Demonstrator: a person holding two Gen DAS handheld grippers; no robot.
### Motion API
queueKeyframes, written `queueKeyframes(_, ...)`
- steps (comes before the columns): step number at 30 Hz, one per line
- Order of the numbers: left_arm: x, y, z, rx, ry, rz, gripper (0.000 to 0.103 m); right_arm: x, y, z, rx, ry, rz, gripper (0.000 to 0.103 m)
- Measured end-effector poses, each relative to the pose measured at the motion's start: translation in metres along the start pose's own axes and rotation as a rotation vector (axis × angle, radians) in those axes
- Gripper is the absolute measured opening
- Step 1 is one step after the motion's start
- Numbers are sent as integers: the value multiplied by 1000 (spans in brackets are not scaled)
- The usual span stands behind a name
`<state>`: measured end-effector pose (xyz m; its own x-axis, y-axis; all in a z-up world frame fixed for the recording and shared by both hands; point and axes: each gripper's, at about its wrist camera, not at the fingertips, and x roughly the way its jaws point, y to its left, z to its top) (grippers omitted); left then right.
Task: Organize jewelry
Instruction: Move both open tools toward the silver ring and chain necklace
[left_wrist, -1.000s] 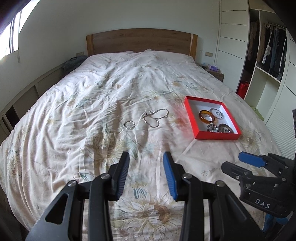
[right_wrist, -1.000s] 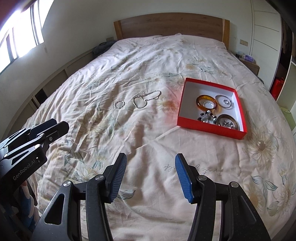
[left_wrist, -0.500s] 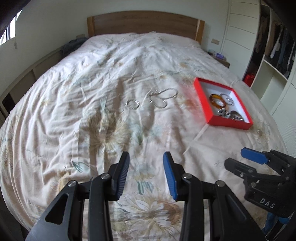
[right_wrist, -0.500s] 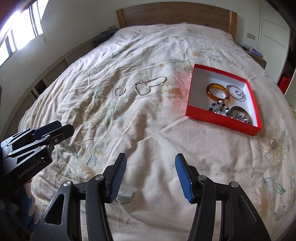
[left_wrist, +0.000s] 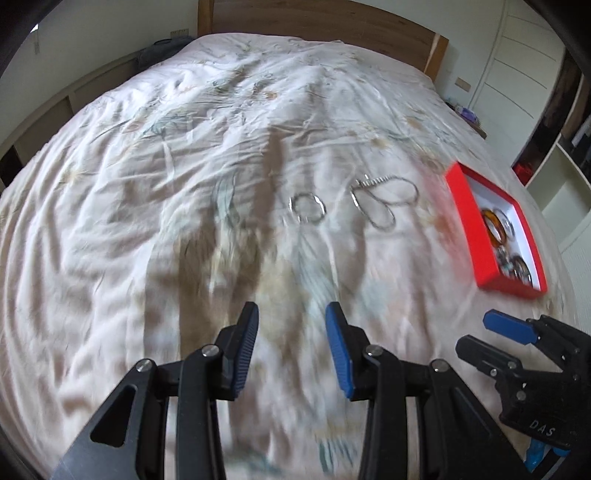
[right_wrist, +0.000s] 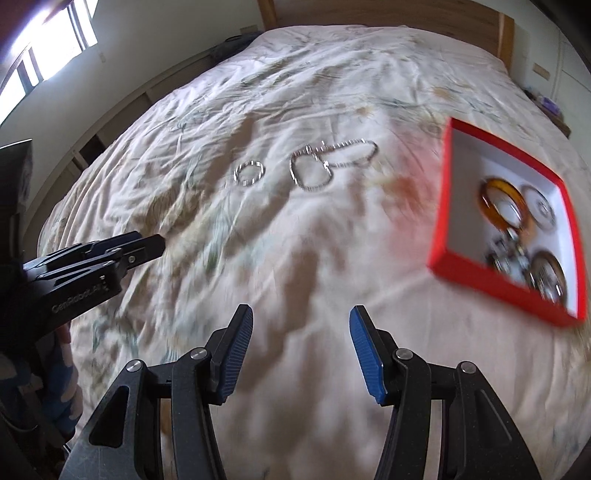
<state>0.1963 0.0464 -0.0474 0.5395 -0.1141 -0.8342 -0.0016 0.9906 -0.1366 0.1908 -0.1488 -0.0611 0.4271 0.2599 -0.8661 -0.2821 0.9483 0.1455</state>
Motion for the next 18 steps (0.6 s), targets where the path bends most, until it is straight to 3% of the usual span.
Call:
queueKeyframes(7, 51, 10, 52, -14, 18, -54, 36, 37, -5, 56, -25, -26, 24, 54)
queueKeyframes(18, 109, 4, 86, 46, 39, -31, 35, 80, -22, 103, 6, -40, 42, 54)
